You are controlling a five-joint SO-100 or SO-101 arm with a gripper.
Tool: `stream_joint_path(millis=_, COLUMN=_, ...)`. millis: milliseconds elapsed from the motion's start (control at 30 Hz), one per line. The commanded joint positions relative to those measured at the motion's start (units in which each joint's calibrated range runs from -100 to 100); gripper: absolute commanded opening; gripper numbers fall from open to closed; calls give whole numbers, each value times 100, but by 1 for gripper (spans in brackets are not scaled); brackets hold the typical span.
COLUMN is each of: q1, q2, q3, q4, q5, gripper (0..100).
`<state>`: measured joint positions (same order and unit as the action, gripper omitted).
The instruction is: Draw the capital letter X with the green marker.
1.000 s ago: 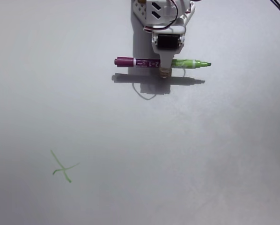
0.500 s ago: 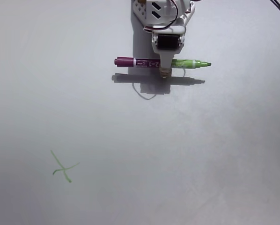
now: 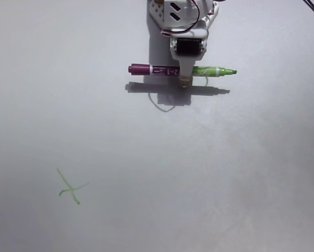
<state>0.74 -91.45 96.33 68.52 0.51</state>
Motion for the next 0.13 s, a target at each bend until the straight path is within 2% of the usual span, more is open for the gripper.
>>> stream_joint_path(millis=0, q1=7, q2=38, q3=188, q4=729, q5=-78, gripper=1)
stream_joint_path(millis=100, q1=7, q2=38, q3=188, q4=729, q5=-78, gripper=1)
